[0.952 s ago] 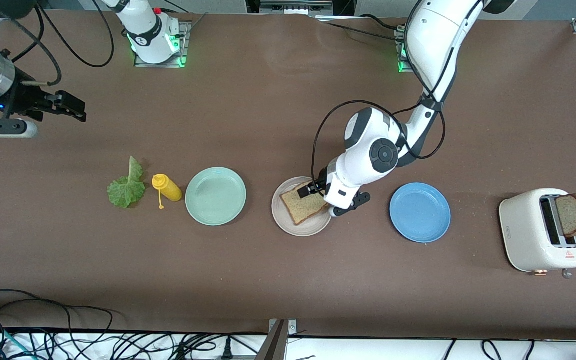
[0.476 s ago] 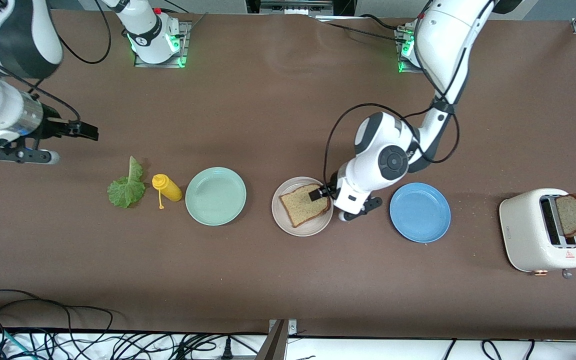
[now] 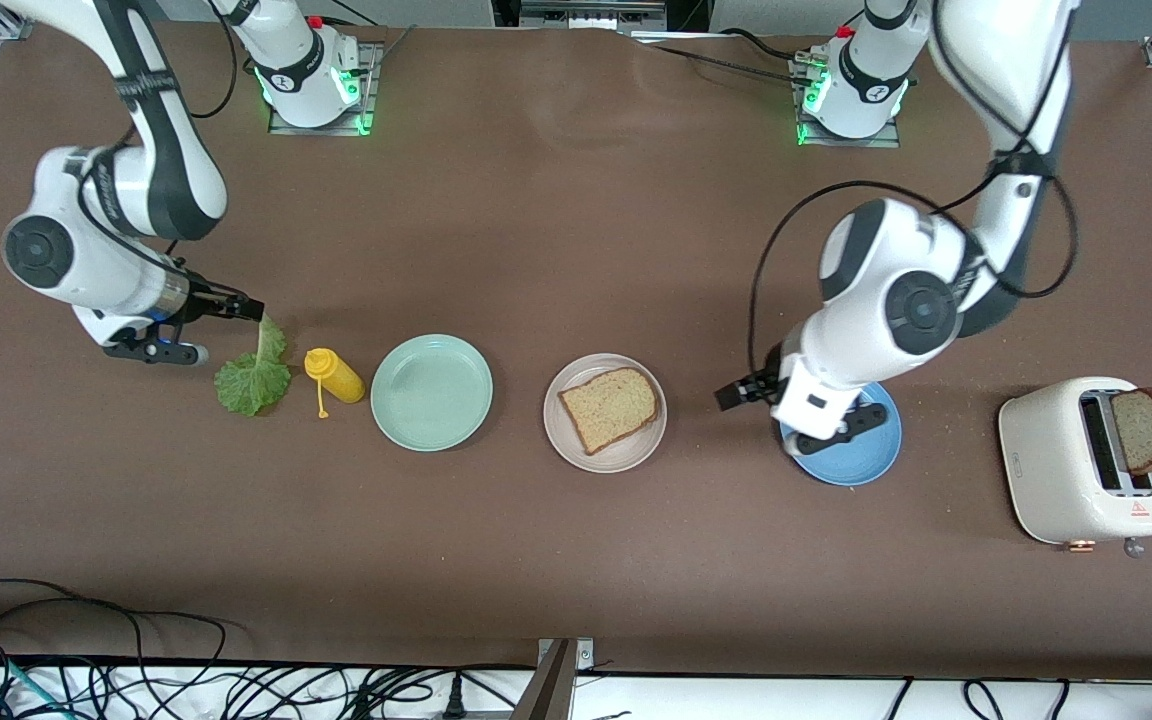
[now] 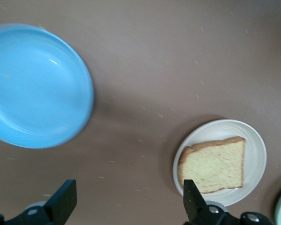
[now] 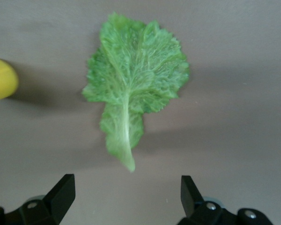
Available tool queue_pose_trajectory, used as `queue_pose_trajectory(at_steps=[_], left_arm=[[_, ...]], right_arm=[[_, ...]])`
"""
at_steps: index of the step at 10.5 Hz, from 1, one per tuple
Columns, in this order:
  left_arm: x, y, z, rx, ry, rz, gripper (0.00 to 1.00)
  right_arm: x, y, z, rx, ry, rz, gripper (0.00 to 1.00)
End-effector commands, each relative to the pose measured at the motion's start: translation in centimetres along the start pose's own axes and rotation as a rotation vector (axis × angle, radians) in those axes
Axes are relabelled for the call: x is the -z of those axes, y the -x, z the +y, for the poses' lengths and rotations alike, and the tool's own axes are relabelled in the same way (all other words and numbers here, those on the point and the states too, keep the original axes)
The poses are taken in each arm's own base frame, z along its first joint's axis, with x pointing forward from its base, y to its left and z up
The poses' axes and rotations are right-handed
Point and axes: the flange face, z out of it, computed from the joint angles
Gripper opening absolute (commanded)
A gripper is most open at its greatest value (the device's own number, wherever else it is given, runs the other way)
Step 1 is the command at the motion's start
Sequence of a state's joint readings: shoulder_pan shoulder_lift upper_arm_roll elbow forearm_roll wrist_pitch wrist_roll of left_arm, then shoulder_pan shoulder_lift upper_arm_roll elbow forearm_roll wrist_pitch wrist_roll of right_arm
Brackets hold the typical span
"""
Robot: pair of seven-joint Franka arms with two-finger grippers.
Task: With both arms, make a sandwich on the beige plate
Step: 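Grasp the lettuce leaf with the right gripper while the left gripper returns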
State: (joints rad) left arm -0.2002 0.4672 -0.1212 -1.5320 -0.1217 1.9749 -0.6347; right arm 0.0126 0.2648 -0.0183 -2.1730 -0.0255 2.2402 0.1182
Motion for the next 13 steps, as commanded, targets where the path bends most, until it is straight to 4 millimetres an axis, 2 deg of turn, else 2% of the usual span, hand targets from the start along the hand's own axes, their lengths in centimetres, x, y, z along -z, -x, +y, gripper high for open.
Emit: queue_pose_trajectory(at_steps=[1, 2, 3, 5, 6, 7, 9, 11, 13], left_arm=[[5.5, -1.8, -4.9, -0.067, -0.020, 0.020, 1.00], [7.7, -2.7, -6.7, -0.085, -0.024, 0.013, 1.00], [9.4, -3.4, -8.3, -0.110, -0.037, 0.001, 1.00], [12.4, -4.2, -10.6, -0.200, -0.145, 0.017, 1.00], [13.6, -4.4, -12.0, -0.248, -0.183, 0.030, 1.00], [13.5, -4.3, -13.3, -0.317, -0.204, -0.012, 1.00], [14.3, -5.3, -16.1, -0.351, -0.189, -0.036, 1.00], [14.2, -5.3, -16.3, -0.349, -0.189, -0.039, 1.00], [14.1, -5.3, -16.2, -0.350, -0.189, -0.041, 1.00]], right_arm=[[-4.2, -0.7, 0.0, -0.014, 0.002, 0.002, 1.00], [-5.3, -0.9, 0.8, -0.031, 0.004, -0.009, 0.98], [-6.1, -1.1, 0.8, -0.034, 0.004, -0.011, 0.86], [-5.8, -1.8, -0.1, -0.039, 0.008, -0.004, 0.28], [-5.6, -1.9, -0.4, -0.065, 0.009, 0.000, 0.07], [-5.1, -2.2, -0.6, -0.064, 0.013, -0.009, 0.00], [-2.6, -3.3, -0.8, -0.065, 0.022, -0.058, 0.00], [-0.1, -3.9, -1.0, -0.059, 0.030, -0.081, 0.00], [4.2, -4.7, -2.0, -0.047, 0.043, -0.124, 0.00]])
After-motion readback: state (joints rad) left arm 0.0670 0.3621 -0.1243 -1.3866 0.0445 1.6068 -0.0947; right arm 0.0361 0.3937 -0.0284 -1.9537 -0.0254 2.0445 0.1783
